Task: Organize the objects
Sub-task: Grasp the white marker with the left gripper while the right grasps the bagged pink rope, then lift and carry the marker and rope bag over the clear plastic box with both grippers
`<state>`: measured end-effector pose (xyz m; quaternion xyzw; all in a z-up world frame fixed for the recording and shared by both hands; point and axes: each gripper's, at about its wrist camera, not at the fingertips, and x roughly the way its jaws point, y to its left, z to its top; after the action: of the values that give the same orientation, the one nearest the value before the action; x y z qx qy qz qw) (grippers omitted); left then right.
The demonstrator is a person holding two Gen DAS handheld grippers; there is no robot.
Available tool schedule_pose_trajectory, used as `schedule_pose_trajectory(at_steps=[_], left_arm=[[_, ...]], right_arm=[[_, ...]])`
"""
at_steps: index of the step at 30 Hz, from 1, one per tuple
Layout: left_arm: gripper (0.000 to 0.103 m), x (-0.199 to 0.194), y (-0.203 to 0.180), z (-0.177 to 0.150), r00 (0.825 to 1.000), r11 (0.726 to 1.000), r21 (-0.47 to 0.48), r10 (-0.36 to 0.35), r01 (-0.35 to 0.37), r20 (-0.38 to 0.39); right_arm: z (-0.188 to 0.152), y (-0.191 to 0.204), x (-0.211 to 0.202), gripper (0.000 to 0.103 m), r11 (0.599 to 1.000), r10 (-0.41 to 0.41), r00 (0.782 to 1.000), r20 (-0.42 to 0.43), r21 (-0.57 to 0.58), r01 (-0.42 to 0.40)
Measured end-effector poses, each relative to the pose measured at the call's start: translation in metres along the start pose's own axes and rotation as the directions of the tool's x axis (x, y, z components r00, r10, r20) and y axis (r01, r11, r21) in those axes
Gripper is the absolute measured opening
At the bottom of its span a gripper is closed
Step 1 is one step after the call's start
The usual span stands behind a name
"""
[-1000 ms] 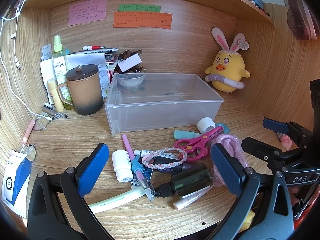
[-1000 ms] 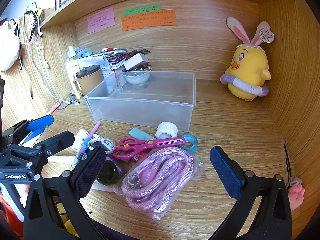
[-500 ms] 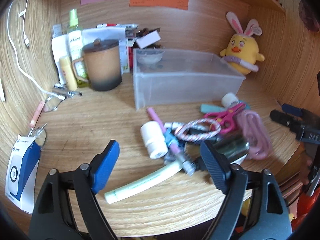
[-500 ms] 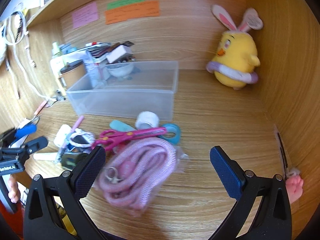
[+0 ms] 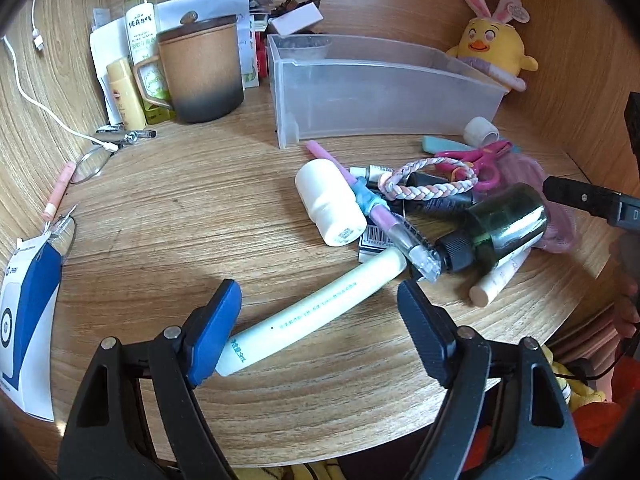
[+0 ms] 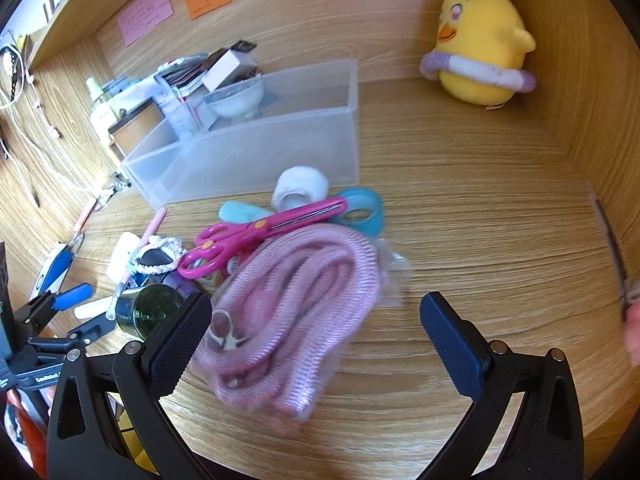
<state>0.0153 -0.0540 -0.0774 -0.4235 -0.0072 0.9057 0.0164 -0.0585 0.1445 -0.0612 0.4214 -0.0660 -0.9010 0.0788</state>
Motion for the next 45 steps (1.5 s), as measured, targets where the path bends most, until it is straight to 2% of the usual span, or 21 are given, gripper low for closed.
schedule_pose_trajectory(at_steps=[2, 6, 7, 10, 12, 14, 18, 22, 25, 27, 29, 33, 37, 43, 45], left_arm=[[0.069, -0.001, 0.0, 0.0, 1.0, 1.0, 0.008, 0.007, -0.007, 0.004], [0.046, -0.007, 0.002, -0.003, 1.0, 1.0, 0.01, -0.008, 0.008, 0.013], [0.043, -0.008, 0.002, -0.004, 1.0, 1.0, 0.008, -0.01, 0.01, 0.012], [0.03, -0.011, 0.004, -0.005, 1.0, 1.0, -0.002, -0.011, 0.011, 0.007], [0.019, -0.013, 0.005, -0.007, 1.0, 1.0, -0.009, -0.016, 0.016, 0.0], [0.015, -0.014, 0.005, -0.008, 1.0, 1.0, -0.017, -0.016, 0.016, -0.007], [0.015, -0.017, 0.005, -0.012, 1.0, 1.0, -0.016, -0.008, 0.008, -0.009], [0.015, -0.016, 0.006, -0.011, 1.0, 1.0, -0.029, -0.004, 0.004, -0.003], [0.015, -0.014, 0.006, -0.009, 1.0, 0.999, -0.044, -0.001, 0.001, -0.002], [0.015, -0.015, 0.007, -0.008, 1.0, 0.999, -0.054, -0.002, 0.002, 0.0], [0.015, -0.018, 0.008, -0.006, 1.0, 0.998, -0.06, 0.005, -0.005, 0.01], [0.015, -0.03, 0.012, 0.0, 0.999, 0.997, -0.075, -0.008, 0.012, 0.054], [0.015, -0.04, 0.012, 0.01, 0.995, 0.996, -0.083, -0.005, 0.013, 0.095], [0.015, -0.053, 0.01, 0.028, 0.986, 0.996, -0.076, -0.04, 0.053, 0.161], [0.015, -0.057, 0.008, 0.033, 0.982, 0.996, -0.066, -0.043, 0.055, 0.183]], right_arm=[[-0.001, 0.002, 0.007, 0.103, 1.0, -0.015, 1.0, -0.016, -0.015, 0.015], [-0.003, -0.005, 0.014, 0.103, 1.0, 0.0, 0.999, -0.032, 0.0, 0.0], [-0.003, -0.007, 0.012, 0.102, 1.0, 0.001, 0.999, -0.034, -0.001, -0.001], [-0.004, -0.011, 0.01, 0.099, 1.0, 0.002, 0.999, -0.039, -0.009, -0.003], [-0.004, -0.014, 0.006, 0.093, 1.0, 0.009, 0.999, -0.043, -0.01, -0.01], [-0.005, -0.018, 0.002, 0.088, 1.0, 0.009, 0.999, -0.046, -0.014, -0.01], [-0.005, -0.025, -0.007, 0.08, 0.999, -0.024, 0.999, -0.047, -0.024, 0.023], [-0.002, -0.029, -0.013, 0.077, 0.999, -0.043, 0.998, -0.041, 0.0, 0.043], [0.005, -0.026, -0.012, 0.082, 0.999, -0.029, 0.999, -0.027, 0.024, 0.03], [0.009, -0.022, -0.006, 0.091, 0.999, -0.037, 0.999, -0.021, 0.035, 0.038], [0.011, -0.016, 0.002, 0.093, 0.998, -0.056, 0.998, -0.028, 0.027, 0.057], [0.011, -0.008, 0.023, 0.094, 0.993, -0.121, 0.99, -0.073, -0.013, 0.12], [0.006, -0.007, 0.024, 0.093, 0.989, -0.144, 0.988, -0.056, -0.051, 0.142], [0.003, -0.015, 0.014, 0.071, 0.995, -0.087, 0.995, -0.04, -0.05, 0.085], [0.0, -0.015, 0.008, 0.056, 0.994, -0.091, 0.996, -0.02, -0.069, 0.089]])
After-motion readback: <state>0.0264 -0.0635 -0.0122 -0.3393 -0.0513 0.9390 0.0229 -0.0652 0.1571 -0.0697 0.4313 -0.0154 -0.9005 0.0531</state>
